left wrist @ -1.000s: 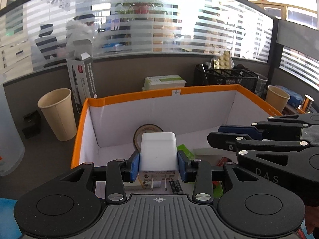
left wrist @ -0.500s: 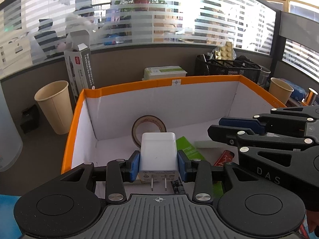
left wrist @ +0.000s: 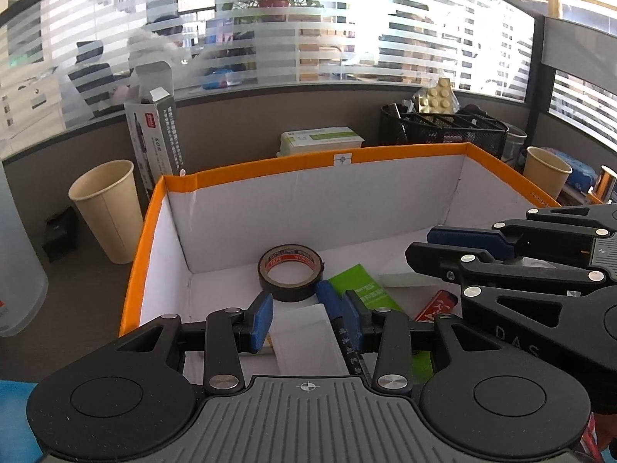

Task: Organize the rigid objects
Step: 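Release the charger with the left gripper while the right gripper drops the lighter in, then move both open grippers back to the markers on the mat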

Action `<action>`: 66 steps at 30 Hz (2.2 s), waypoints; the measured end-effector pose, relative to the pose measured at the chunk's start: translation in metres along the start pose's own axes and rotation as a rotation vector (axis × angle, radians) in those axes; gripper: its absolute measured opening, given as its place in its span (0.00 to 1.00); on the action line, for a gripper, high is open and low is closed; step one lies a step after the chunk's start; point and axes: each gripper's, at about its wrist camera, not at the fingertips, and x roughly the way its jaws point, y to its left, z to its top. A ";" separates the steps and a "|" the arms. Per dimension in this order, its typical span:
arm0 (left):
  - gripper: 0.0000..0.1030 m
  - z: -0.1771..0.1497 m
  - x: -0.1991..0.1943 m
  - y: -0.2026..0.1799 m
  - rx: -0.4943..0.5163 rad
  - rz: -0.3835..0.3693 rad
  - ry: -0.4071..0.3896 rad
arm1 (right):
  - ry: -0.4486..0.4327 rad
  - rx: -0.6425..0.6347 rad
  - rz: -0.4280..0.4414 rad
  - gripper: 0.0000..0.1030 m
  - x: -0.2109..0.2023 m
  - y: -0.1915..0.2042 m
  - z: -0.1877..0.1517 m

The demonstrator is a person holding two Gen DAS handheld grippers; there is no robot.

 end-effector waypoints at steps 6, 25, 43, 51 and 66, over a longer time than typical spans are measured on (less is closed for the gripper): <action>0.57 -0.001 -0.016 -0.001 -0.014 -0.001 -0.043 | -0.024 0.055 0.000 0.13 -0.012 -0.006 0.000; 0.99 -0.034 -0.114 -0.034 0.058 -0.002 -0.171 | -0.169 0.071 -0.217 0.54 -0.139 -0.010 -0.038; 0.99 -0.089 -0.059 -0.092 0.201 -0.014 0.018 | -0.117 0.185 -0.251 0.59 -0.168 -0.035 -0.095; 0.99 -0.087 -0.060 -0.098 0.218 -0.047 0.017 | -0.098 0.205 -0.243 0.59 -0.165 -0.043 -0.101; 0.99 -0.098 -0.045 -0.073 0.124 -0.095 0.064 | -0.053 0.217 -0.188 0.62 -0.156 -0.038 -0.105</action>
